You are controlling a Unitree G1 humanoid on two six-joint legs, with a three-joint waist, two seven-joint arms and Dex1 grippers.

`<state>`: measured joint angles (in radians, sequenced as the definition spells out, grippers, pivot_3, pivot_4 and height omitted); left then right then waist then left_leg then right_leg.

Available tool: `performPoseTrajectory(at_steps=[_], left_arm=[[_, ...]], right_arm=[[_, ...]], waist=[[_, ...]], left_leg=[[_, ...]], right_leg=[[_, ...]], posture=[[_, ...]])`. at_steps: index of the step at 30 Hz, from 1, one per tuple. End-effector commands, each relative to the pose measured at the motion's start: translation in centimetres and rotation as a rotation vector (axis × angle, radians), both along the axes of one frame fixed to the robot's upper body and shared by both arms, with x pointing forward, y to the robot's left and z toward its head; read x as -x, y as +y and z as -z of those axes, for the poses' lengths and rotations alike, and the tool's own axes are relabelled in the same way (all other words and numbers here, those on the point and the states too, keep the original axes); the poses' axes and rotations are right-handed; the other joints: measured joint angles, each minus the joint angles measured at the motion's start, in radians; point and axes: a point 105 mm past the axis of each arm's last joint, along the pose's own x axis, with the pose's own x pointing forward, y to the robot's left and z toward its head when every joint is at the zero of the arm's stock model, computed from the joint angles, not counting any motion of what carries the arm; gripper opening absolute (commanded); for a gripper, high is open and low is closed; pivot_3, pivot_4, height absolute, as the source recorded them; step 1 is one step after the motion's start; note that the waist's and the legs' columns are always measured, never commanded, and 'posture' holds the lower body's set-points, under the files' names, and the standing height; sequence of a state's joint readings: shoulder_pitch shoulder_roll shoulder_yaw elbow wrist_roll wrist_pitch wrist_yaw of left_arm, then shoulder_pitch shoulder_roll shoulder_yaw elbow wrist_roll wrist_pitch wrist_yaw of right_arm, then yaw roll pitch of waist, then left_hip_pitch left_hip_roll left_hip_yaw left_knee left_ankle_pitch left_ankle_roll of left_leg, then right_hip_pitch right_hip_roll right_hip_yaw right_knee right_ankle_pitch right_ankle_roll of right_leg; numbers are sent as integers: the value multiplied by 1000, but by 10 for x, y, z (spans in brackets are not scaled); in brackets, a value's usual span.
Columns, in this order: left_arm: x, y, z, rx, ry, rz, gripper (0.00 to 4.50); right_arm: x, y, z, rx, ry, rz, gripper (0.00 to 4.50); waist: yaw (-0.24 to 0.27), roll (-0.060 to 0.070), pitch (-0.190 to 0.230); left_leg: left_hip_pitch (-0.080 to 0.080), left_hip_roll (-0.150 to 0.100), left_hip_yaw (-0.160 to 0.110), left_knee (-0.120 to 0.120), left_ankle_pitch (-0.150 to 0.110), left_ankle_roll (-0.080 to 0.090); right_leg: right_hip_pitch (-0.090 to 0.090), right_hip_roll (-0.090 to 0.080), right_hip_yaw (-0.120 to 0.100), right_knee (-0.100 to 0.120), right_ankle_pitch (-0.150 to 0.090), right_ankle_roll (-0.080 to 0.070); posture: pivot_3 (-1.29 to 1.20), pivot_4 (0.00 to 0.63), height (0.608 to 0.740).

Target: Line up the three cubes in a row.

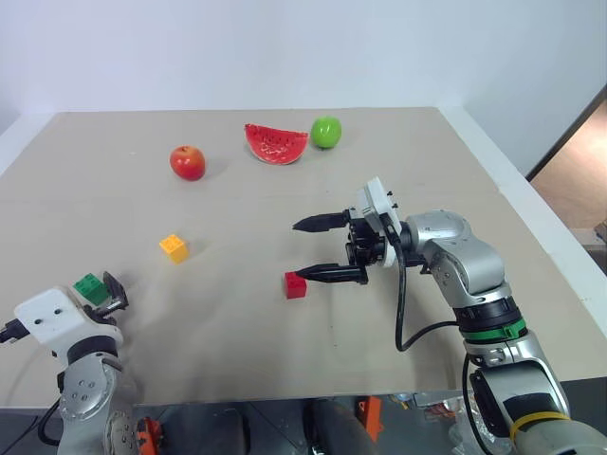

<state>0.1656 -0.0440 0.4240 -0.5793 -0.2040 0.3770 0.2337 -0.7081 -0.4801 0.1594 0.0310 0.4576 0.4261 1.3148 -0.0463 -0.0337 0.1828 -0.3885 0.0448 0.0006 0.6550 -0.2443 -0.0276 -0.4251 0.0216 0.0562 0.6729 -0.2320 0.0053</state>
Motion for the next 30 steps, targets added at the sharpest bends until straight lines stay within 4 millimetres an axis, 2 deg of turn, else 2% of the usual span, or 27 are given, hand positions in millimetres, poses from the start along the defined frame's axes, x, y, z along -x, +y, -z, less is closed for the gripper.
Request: performPoseTrajectory(at_steps=[1, 11, 18, 19, 21, 25, 28, 30], left_arm=[[1, 5, -2, 5, -21, -37, 4500], [-6, 15, 0, -13, -15, -56, 4500], [-18, 18, 3, 6, -21, -28, 4500], [-19, 19, 4, 9, -20, -28, 3991], [-19, 20, 7, 22, -13, -37, 3554], [-20, 19, 12, 33, 5, -32, 2050], [-19, 19, 14, 40, 11, -37, 1320], [-18, 20, 15, 43, 15, -37, 1299]], right_arm=[[5, 3, -12, -30, -46, -49, 4472], [7, 6, -3, -4, -69, -60, 4472], [7, 6, -1, 1, -81, -47, 4472], [7, 6, -1, 2, -82, -46, 4500], [8, 6, 0, 3, -83, -44, 4500], [8, 5, 0, 5, -85, -41, 4500], [9, 5, 0, 8, -83, -40, 4500], [9, 5, 0, 9, -82, -40, 4500]], waist=[[0, 0, 0], [0, 0, 0], [0, 0, 0], [0, 0, 0], [0, 0, 0], [0, 0, 0], [0, 0, 0], [0, 0, 0]], left_leg=[[0, 0, 0, 0, 0, 0], [0, 0, 0, 0, 0, 0], [0, 0, 0, 0, 0, 0], [0, 0, 0, 0, 0, 0], [0, 0, 0, 0, 0, 0], [0, 0, 0, 0, 0, 0], [0, 0, 0, 0, 0, 0], [0, 0, 0, 0, 0, 0]], right_leg=[[0, 0, 0, 0, 0, 0], [0, 0, 0, 0, 0, 0], [0, 0, 0, 0, 0, 0], [0, 0, 0, 0, 0, 0], [0, 0, 0, 0, 0, 0], [0, 0, 0, -1, 0, 0], [0, 0, 0, -1, 1, 1], [0, 0, 0, -1, 1, 1]], posture=[[0, 150, 740], [0, 150, 740], [0, 150, 740], [0, 150, 740], [0, 150, 740], [0, 150, 740], [0, 150, 740], [0, 150, 740]])
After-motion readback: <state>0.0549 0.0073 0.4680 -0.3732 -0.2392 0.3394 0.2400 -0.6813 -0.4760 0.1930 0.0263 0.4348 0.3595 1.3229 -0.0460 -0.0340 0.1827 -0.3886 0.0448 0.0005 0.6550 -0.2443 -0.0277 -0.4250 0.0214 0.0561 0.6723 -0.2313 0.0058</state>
